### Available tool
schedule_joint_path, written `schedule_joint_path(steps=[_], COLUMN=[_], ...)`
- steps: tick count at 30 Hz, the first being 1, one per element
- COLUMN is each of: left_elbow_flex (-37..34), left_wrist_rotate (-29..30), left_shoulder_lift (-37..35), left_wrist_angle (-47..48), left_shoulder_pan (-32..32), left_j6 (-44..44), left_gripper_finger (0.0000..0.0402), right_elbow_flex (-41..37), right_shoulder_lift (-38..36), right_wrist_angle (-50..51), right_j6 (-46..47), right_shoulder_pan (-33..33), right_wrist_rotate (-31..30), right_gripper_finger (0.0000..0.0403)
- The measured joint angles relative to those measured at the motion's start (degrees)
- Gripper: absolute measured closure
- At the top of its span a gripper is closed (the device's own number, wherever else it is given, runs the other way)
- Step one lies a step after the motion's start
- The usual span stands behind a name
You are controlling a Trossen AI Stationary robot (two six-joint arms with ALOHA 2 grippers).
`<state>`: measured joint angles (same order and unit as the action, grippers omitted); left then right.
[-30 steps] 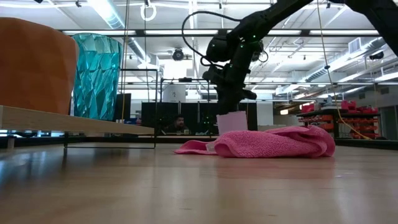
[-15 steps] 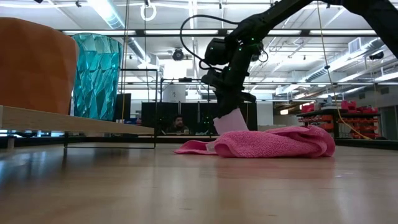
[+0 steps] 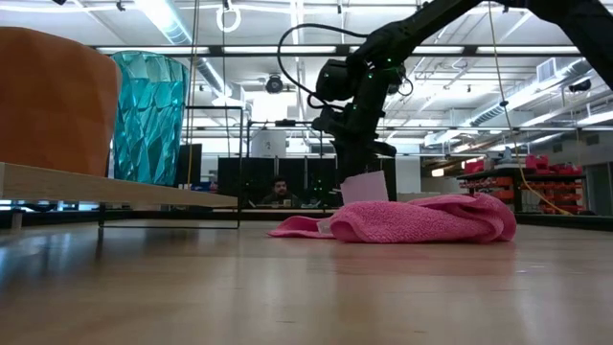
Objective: Stack small to large cups/mugs on shelf
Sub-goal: Put the violet mug on the shelf
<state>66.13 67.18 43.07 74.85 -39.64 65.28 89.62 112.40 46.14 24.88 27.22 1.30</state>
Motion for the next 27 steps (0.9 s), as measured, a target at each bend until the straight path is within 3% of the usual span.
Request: schedule_joint_path(steps=[12,20,27], left_elbow_flex=[0.0,0.0,0.0], left_wrist_rotate=[0.0,0.0,0.0], left_shoulder_lift=[0.0,0.0,0.0], left_wrist_angle=[0.0,0.0,0.0], left_shoulder_pan=[0.0,0.0,0.0], left_j6=[0.0,0.0,0.0], left_gripper_finger=[0.0329,0.0338,0.0337], right_elbow_flex=[0.0,0.1,0.1], right_shoulder_lift=[0.0,-0.2,-0.4], right_wrist_angle=[3.5,3.5,3.7], right_j6=[0.0,-2.6,-4.2], right_shoulder_pan=[0.0,0.0,0.0], right_wrist_rotate=[-3.0,-4.2,-4.6], right_gripper_finger=[0.035,0.0392,0.0395])
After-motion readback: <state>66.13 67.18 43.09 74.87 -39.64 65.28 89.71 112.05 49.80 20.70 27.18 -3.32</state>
